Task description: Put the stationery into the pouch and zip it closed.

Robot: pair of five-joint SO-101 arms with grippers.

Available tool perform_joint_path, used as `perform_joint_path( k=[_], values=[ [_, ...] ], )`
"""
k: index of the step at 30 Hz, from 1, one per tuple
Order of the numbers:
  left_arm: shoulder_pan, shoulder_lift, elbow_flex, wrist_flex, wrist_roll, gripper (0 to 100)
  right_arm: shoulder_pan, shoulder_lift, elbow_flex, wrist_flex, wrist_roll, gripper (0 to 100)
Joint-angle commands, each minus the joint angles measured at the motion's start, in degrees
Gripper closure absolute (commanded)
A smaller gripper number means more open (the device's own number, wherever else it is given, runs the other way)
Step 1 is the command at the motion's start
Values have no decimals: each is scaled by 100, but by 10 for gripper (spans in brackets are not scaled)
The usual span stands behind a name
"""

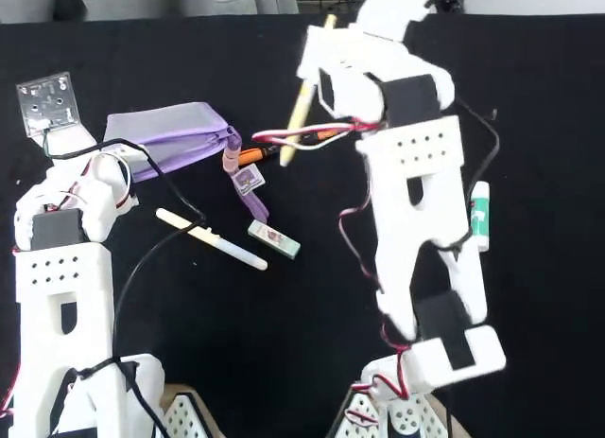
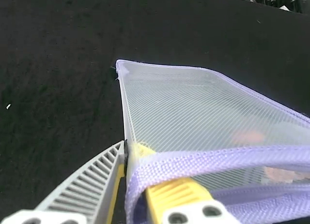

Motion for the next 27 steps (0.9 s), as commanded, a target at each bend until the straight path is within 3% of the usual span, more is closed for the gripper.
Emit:
perform_joint_path(
  k=[1,11,20,27],
  values=[
    [31,-62,-31,-123,70,972,-422,-602,-251,-185,44,983],
    [22,-62,-4,-229,70,972,-765,-2554,919,-255,44,984],
    [22,-62,-4,-193,70,972,-765,-3987,3987,-3323,88,984],
    [31,-62,-4,-193,70,972,-1073,-4453,5130,-4563,97,984]
  ],
)
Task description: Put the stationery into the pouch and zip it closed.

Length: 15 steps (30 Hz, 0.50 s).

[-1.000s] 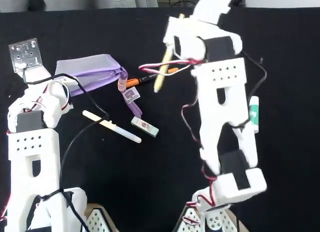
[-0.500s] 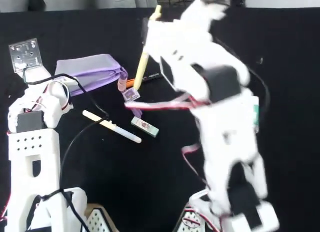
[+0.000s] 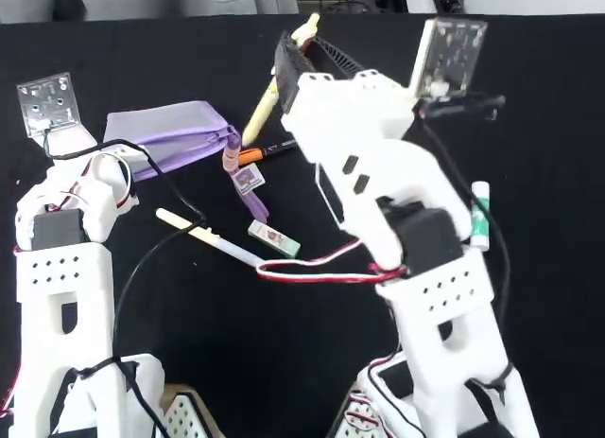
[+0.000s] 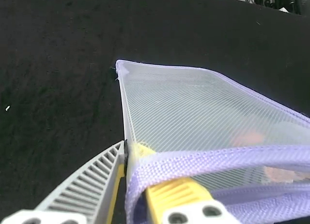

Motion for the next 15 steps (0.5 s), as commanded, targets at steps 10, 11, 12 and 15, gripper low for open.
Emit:
perform_joint_path(
  k=[10,11,12,15],
  values=[
    [426,-123,136,-141,70,972,-1266,-365,1842,-2998,853,985],
    [418,-123,136,-141,70,972,-1319,-356,1974,-3156,914,985],
    [400,-123,136,-141,70,972,-1354,-356,2097,-3314,949,985],
    [382,-123,127,-141,70,972,-1371,-347,2422,-3789,1116,985]
  ],
)
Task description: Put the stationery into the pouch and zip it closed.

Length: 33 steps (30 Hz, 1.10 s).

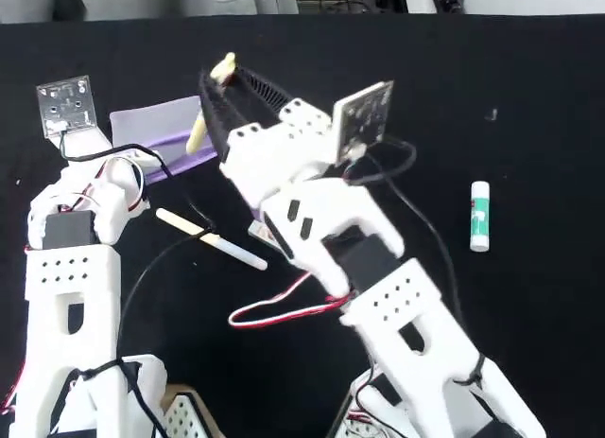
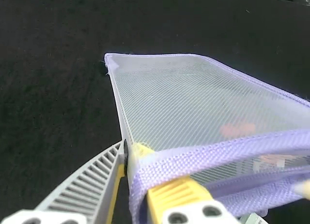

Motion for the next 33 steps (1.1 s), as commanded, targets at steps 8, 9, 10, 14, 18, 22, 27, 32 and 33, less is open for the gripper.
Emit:
perform_joint_path(
  k=[8,9,10,14,18,22,27,32,33],
  values=[
    [110,-105,-48,-97,70,972,-114,778,629,-1934,659,985],
    [110,-105,-48,-97,70,972,-114,963,620,-2057,721,985],
    [101,-105,-48,-97,70,972,-114,1121,611,-2163,800,985],
    [84,-105,-48,-97,70,972,-114,1596,708,-2629,1090,985],
    [75,-105,-48,-97,70,972,-114,1851,1024,-3297,1169,983],
    [75,-105,-48,-97,79,972,-132,1789,1604,-4246,1345,984],
    [40,-105,-75,-97,404,972,-484,1692,1991,-4695,2198,987],
    [40,-105,-321,-53,422,972,-800,1666,2202,-4712,2752,987],
    [57,-105,-374,-53,422,972,-835,1666,2220,-4712,2831,987]
  ],
)
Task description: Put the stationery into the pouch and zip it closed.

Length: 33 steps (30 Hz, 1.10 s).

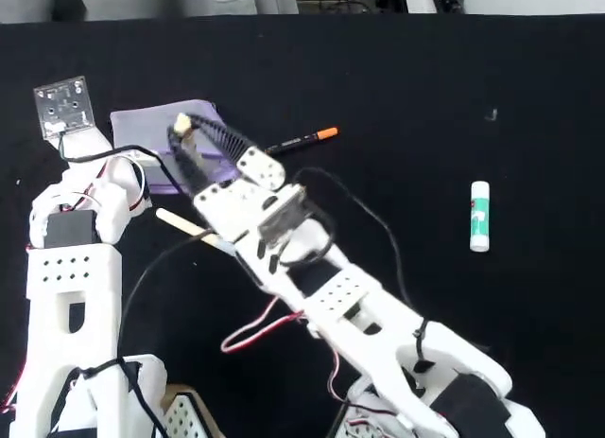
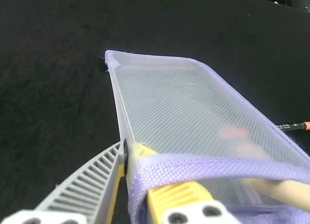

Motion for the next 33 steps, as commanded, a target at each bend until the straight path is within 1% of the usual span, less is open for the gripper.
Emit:
perform_joint_path(
  k=[1,7,9,13,16,17,21,22,26,29,33],
  values=[
    [57,-114,-418,-44,105,972,-185,-110,145,-53,422,987],
    [66,-53,-646,-44,114,972,-193,-66,629,-1125,440,987],
    [66,-53,-664,-44,114,972,-176,-66,585,-1020,440,987],
    [75,-70,-664,-44,123,972,-158,-13,286,-255,404,982],
    [66,-105,-664,-44,123,972,-158,207,136,-18,404,970],
    [57,-105,-664,-44,123,972,-158,286,101,-18,404,946],
    [31,-105,-673,-53,123,972,-176,497,57,-114,422,793],
    [31,-114,-673,-62,123,972,-185,523,22,-88,422,774],
    [31,-105,-725,-62,123,972,-185,532,4,-79,492,765],
    [-13,-62,-822,-44,123,972,-185,532,13,-79,897,765],
    [-391,-79,-822,-88,475,972,-132,286,31,18,1073,768]
  ],
)
